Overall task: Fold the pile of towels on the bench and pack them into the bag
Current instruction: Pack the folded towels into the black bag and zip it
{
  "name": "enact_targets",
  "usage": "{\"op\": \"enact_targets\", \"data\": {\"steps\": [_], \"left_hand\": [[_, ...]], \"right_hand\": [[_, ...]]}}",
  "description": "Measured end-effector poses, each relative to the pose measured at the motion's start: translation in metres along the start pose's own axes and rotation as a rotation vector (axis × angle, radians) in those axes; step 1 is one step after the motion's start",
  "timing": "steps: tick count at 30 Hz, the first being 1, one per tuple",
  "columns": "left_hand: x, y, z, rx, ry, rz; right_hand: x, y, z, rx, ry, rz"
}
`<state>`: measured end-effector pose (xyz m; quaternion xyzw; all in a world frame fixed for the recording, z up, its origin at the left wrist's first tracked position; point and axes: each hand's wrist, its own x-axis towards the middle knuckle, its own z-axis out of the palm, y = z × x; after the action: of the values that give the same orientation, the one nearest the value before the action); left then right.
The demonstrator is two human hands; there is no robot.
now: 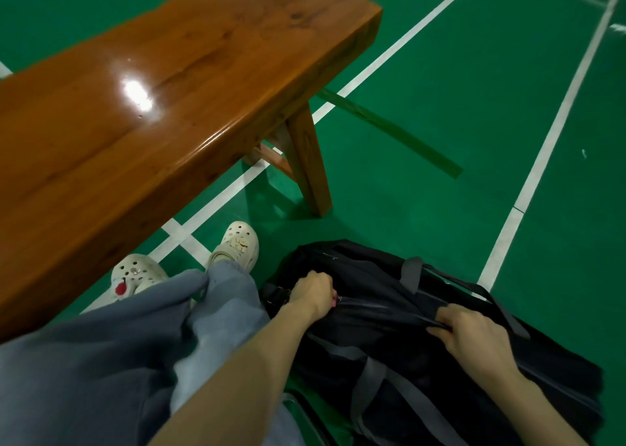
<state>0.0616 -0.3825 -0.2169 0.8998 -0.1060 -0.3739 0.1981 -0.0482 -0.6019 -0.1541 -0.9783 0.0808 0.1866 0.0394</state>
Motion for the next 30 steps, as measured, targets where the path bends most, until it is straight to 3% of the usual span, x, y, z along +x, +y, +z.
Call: {"op": "enact_targets", "data": {"steps": [4,8,14,21,25,30], "left_hand": [[0.007,-0.001,0.015,-0.539,-0.056,-0.072],[0.018,-0.007,0.027,-0.806,-0.137,-0.219],[0.017,-0.012,0.026,-0.712,-0.308,-0.168],[0.018,-0.021,0.0,-0.721,-0.335,-0.097],[0.013,-0.023,-0.023,-0.411,-0.28,0.12],[0.006,-0.023,-0.044,-0.194,-0.125,0.309]], "right_hand": [[0.004,-0.012,0.0,-0.089,-0.115,-0.007],[0.011,-0.019,-0.001,-0.124,-0.21,0.051],[0.02,-0.047,0.005,-0.161,-0.31,0.009],[0.053,-0.091,0.021,-0.083,-0.159,-0.142],[0.055,-0.078,0.017,-0.103,-0.109,-0.187],[0.049,-0.065,0.002,-0.103,-0.064,-0.234]]}}
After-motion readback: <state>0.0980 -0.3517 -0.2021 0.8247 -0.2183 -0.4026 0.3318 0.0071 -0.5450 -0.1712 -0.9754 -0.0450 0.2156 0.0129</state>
